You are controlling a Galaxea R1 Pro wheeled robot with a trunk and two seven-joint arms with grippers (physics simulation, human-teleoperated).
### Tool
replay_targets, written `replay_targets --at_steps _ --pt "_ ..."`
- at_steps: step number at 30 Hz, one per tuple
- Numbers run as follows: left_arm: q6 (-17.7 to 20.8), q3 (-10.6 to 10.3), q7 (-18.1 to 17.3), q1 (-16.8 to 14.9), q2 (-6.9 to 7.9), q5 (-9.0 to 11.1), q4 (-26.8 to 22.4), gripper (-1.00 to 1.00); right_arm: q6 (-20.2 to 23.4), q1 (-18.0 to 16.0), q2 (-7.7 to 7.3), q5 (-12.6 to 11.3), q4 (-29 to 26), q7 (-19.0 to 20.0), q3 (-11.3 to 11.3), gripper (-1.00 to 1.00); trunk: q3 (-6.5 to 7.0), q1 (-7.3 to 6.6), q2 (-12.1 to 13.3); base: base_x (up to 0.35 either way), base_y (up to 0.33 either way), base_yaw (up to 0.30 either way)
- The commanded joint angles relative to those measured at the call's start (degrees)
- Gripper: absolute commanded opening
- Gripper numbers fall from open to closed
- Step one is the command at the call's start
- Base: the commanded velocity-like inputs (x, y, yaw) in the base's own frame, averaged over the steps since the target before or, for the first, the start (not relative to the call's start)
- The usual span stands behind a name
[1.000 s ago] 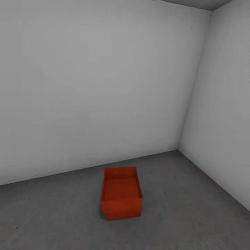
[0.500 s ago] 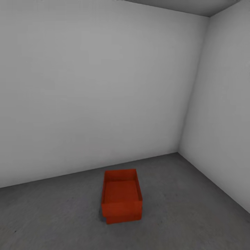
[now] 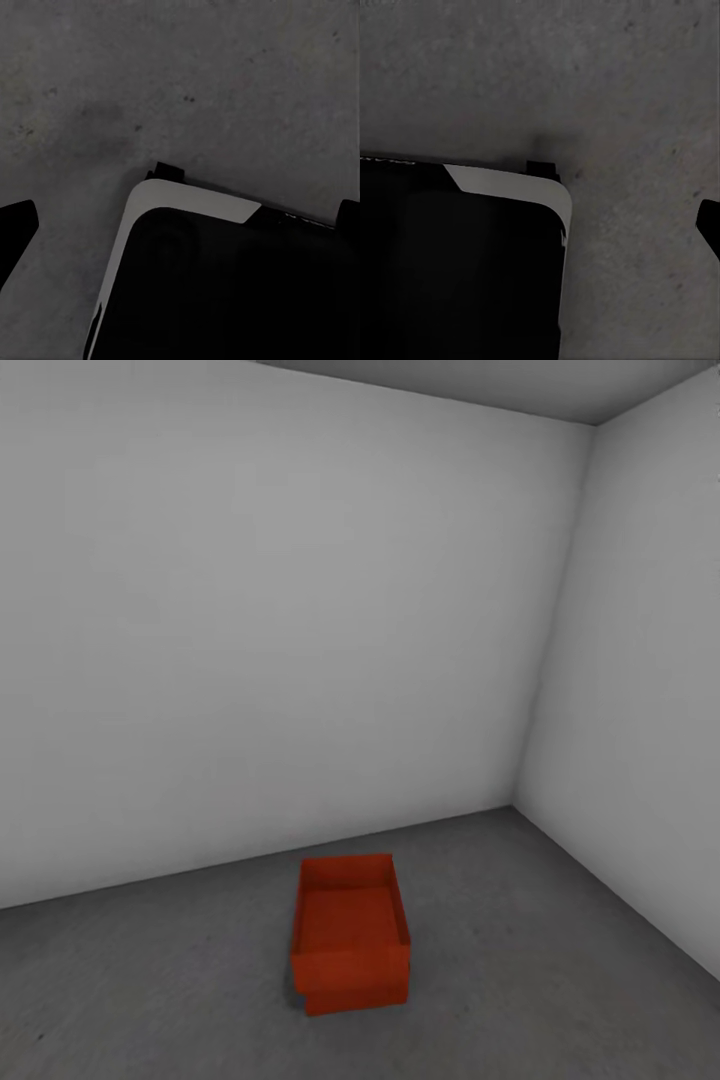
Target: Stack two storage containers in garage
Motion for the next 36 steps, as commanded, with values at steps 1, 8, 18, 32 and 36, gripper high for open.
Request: replay_targets --at_steps 1,8,18,32,36 --pt "-0.2 0.0 -0.2 -0.1 0.0 0.2 0.1 1.0 -0.4 -0.1 0.01 -0.5 0.2 0.0 0.5 1.0 0.01 0.01 -0.1 0.0 0.0 0.0" --pt "-0.2 0.0 -0.2 -0.1 0.12 -0.1 0.0 1.0 -0.4 -0.1 -0.02 -0.5 0.2 0.0 0.5 1.0 0.65 0.01 -0.1 0.0 0.0 0.0" --pt "-0.1 -0.1 -0.2 0.0 0.13 -0.3 -0.1 1.0 -0.4 -0.1 -0.03 -0.5 0.2 0.0 0.5 1.0 1.57 0.01 -0.1 0.0 0.0 0.0" --pt "-0.2 -0.2 -0.2 0.0 0.13 -0.5 -0.3 1.0 -0.5 -0.1 -0.14 -0.5 0.2 0.0 0.5 1.0 2.85 0.01 -0.1 0.0 0.0 0.0" --pt "-0.2 -0.1 -0.2 0.0 0.12 -0.5 -0.6 1.0 -0.4 -0.1 -0.14 -0.5 0.2 0.0 0.5 1.0 3.22 0.01 -0.1 0.0 0.0 0.0"
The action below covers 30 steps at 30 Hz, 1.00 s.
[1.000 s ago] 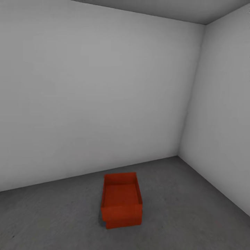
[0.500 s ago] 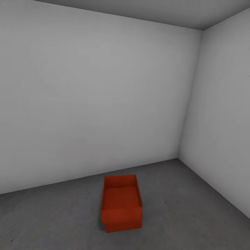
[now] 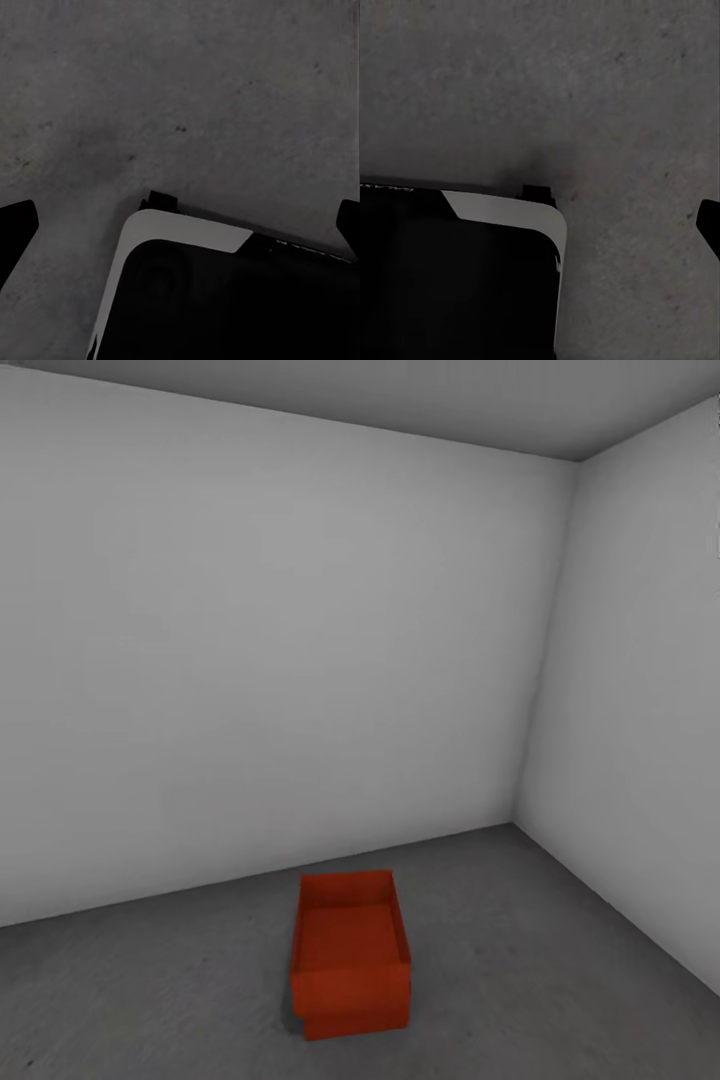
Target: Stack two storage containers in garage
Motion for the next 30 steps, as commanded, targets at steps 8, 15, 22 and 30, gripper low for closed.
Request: replay_targets --at_steps 8,15,22,30 --pt "-0.2 0.1 -0.2 -0.1 -0.04 0.5 -0.2 1.0 -0.1 -0.1 -0.08 -0.5 0.2 0.0 0.5 1.0 0.49 0.01 -0.1 0.0 0.0 0.0" --pt "-0.2 -0.1 -0.2 -0.1 0.02 0.5 -0.1 1.0 0.0 -0.1 -0.1 -0.5 0.2 0.0 0.5 1.0 0.56 0.01 -0.1 0.0 0.0 0.0" --pt "-0.2 0.0 -0.1 -0.1 0.01 0.5 -0.1 1.0 0.0 -0.1 -0.37 -0.5 0.1 -0.3 0.6 1.0 0.56 0.01 -0.1 0.0 0.0 0.0" --pt "-0.2 0.3 -0.1 -0.1 0.35 0.5 -0.2 1.0 -0.3 -0.1 -0.4 -0.6 0.1 -0.8 0.5 1.0 0.56 0.01 -0.1 0.0 0.0 0.0"
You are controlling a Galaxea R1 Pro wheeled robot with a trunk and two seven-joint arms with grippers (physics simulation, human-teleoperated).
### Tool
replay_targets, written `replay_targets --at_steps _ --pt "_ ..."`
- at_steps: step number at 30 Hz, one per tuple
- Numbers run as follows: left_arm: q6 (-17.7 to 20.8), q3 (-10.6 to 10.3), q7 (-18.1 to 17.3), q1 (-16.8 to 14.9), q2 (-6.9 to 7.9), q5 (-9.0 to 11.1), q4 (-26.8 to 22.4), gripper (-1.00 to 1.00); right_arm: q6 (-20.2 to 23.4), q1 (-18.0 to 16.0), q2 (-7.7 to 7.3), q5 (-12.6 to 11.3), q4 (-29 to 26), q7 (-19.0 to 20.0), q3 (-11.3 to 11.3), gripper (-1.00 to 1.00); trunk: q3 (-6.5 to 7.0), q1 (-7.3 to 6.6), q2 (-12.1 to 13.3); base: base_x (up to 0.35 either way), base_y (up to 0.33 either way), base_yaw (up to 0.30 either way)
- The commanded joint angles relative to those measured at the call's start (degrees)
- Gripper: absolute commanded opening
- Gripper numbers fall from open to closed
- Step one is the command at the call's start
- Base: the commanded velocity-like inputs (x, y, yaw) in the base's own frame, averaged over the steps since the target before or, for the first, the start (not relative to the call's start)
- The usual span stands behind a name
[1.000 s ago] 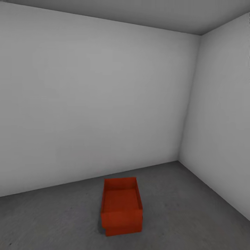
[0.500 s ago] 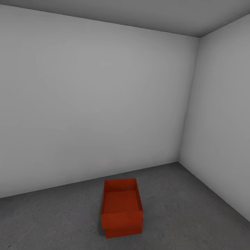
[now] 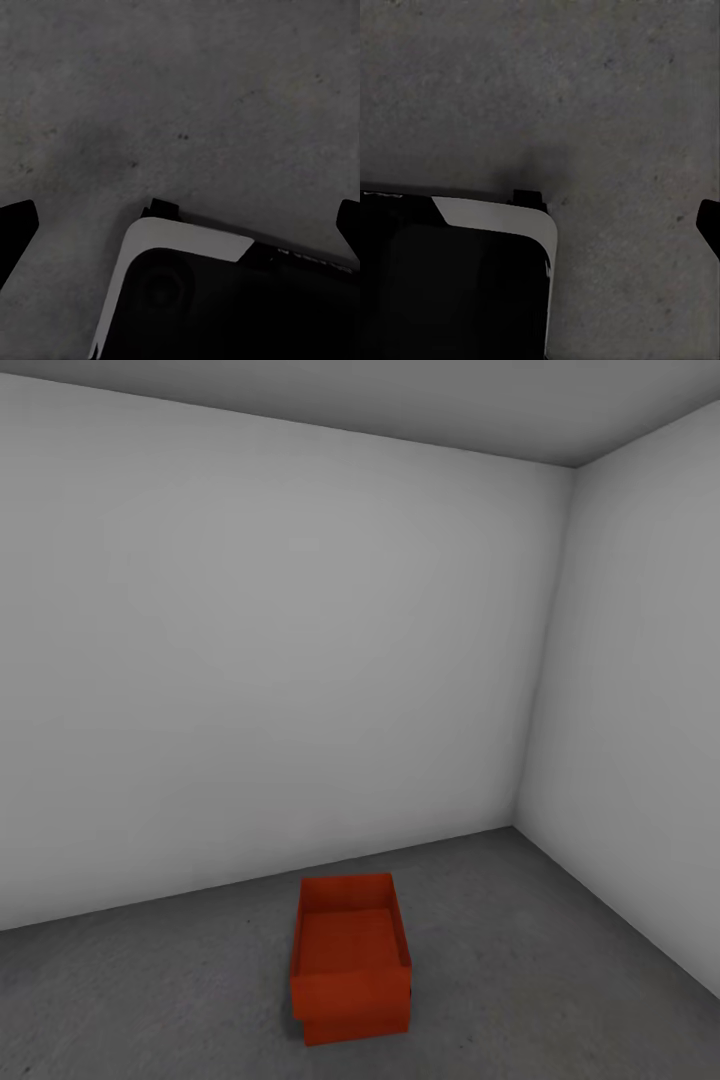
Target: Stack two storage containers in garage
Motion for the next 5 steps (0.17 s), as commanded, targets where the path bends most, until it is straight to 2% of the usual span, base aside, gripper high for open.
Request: replay_targets --at_steps 1,5 --pt "-0.2 0.2 -0.1 0.0 -0.09 0.4 0.1 1.0 -0.5 -0.1 0.02 -0.5 0.2 -0.1 0.5 1.0 -0.09 0.01 -0.1 0.0 0.0 0.0" --pt "-0.2 -0.2 -0.1 0.0 0.15 0.3 0.1 1.0 -0.8 -0.1 0.1 -0.2 0.2 -0.1 0.6 1.0 -0.09 0.01 -0.1 0.0 0.0 0.0"
